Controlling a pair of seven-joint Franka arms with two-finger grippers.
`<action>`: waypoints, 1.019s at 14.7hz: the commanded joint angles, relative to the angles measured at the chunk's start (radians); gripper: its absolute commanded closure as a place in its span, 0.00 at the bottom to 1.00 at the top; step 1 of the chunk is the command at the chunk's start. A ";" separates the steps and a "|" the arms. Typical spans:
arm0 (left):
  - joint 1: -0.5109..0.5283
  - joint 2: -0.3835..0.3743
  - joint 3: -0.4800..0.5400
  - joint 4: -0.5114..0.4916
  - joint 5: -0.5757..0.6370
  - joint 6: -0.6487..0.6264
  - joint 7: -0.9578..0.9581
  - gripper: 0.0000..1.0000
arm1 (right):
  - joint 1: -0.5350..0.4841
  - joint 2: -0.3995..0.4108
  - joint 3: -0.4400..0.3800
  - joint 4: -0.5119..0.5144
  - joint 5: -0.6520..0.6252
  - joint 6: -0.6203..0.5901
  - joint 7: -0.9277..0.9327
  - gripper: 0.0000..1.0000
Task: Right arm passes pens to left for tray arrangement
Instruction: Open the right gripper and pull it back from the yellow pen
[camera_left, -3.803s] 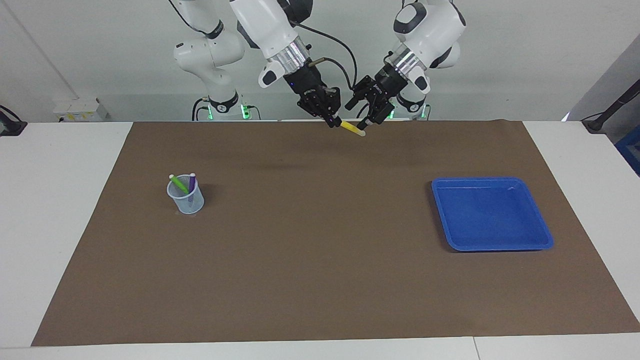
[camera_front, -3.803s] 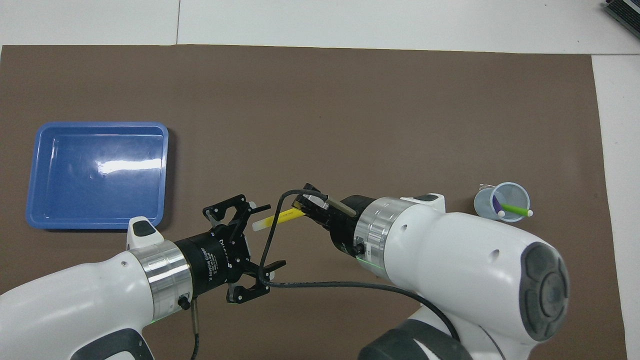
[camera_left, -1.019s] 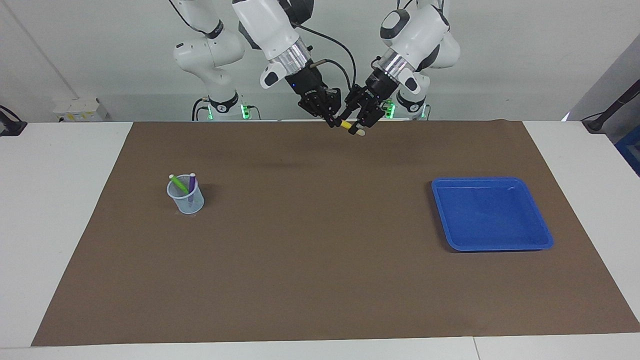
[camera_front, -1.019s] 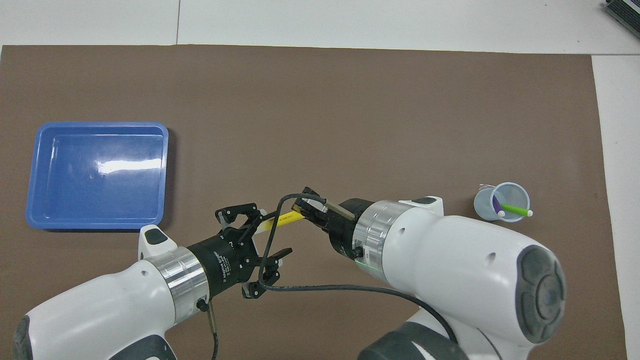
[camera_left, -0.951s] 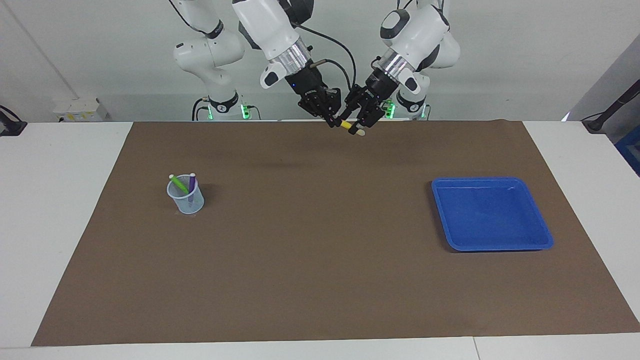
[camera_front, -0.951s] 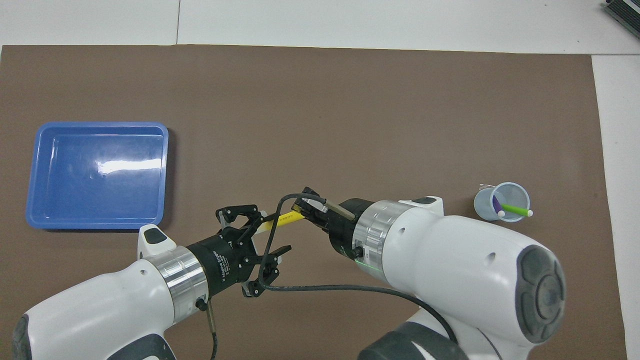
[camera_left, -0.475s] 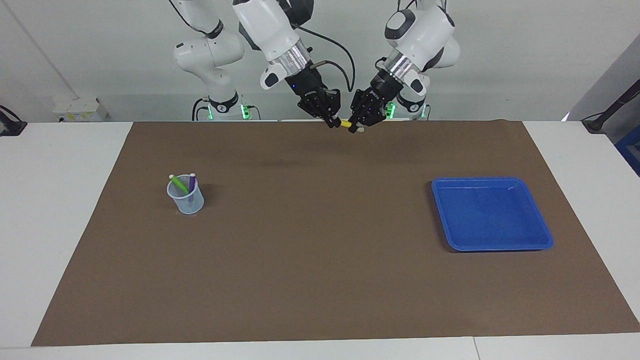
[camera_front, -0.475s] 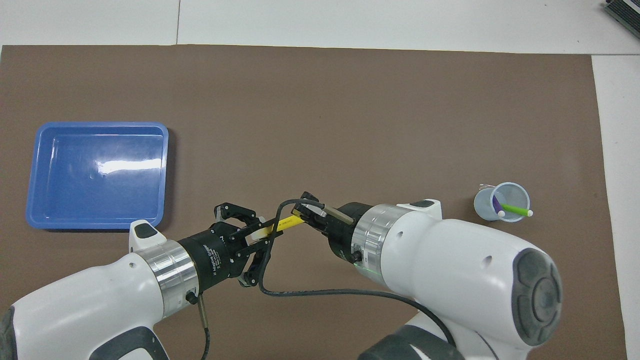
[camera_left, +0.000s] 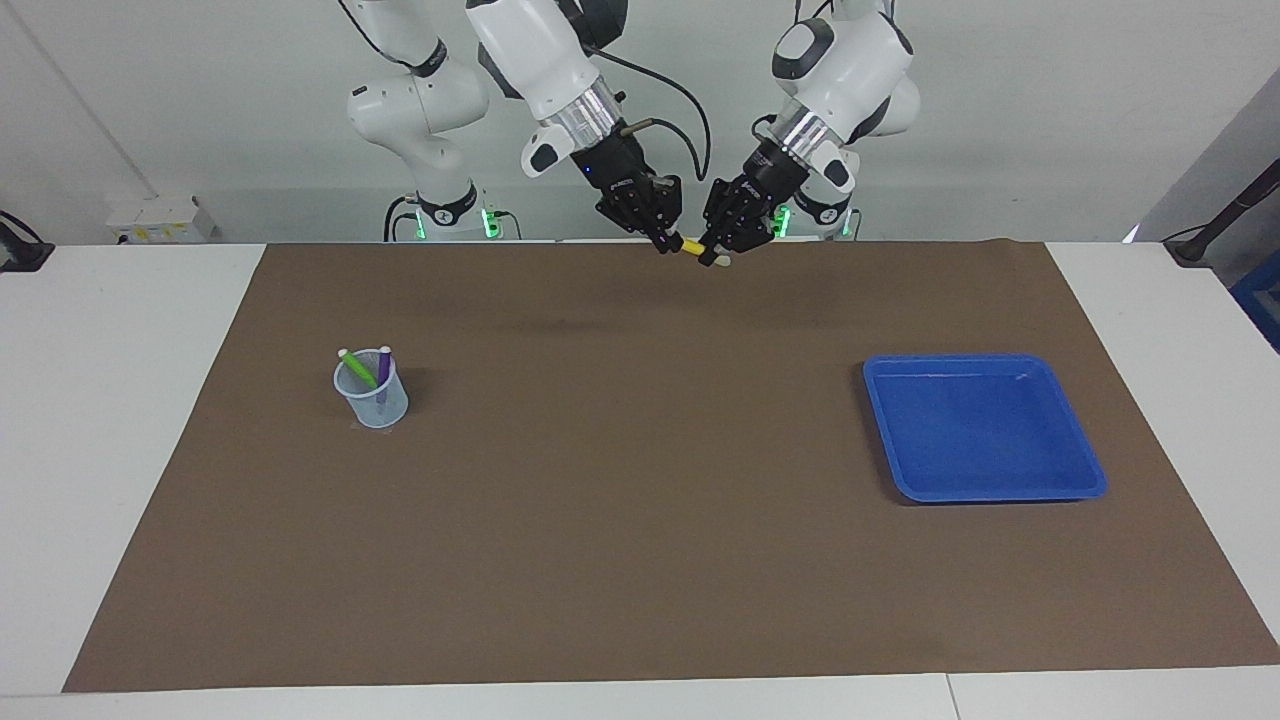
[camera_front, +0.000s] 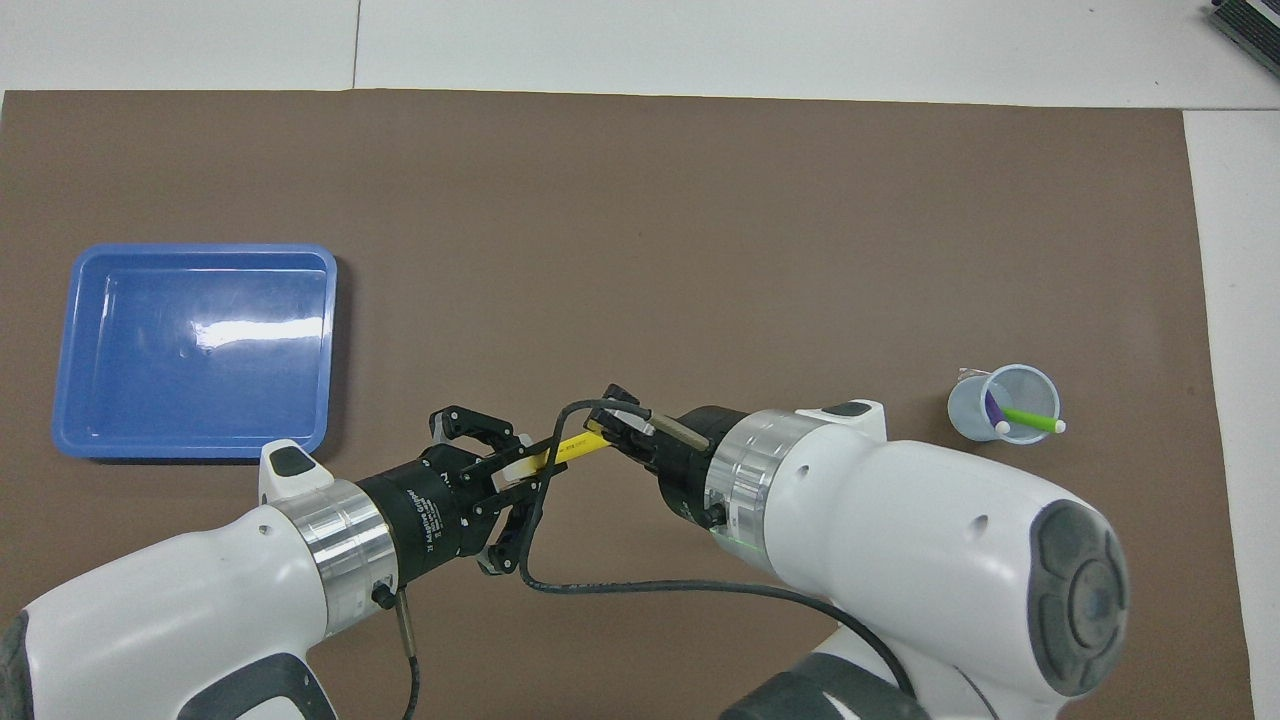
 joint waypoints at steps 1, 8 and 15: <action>0.005 -0.022 -0.008 0.001 -0.010 -0.063 0.005 1.00 | -0.006 -0.011 -0.004 -0.011 0.020 0.021 -0.028 1.00; 0.005 -0.022 -0.008 0.003 -0.010 -0.066 0.002 1.00 | -0.009 -0.008 -0.011 -0.005 0.033 0.011 -0.020 0.00; 0.057 -0.025 -0.005 0.003 0.006 -0.167 0.210 1.00 | -0.104 -0.008 -0.014 0.000 0.016 -0.098 -0.237 0.00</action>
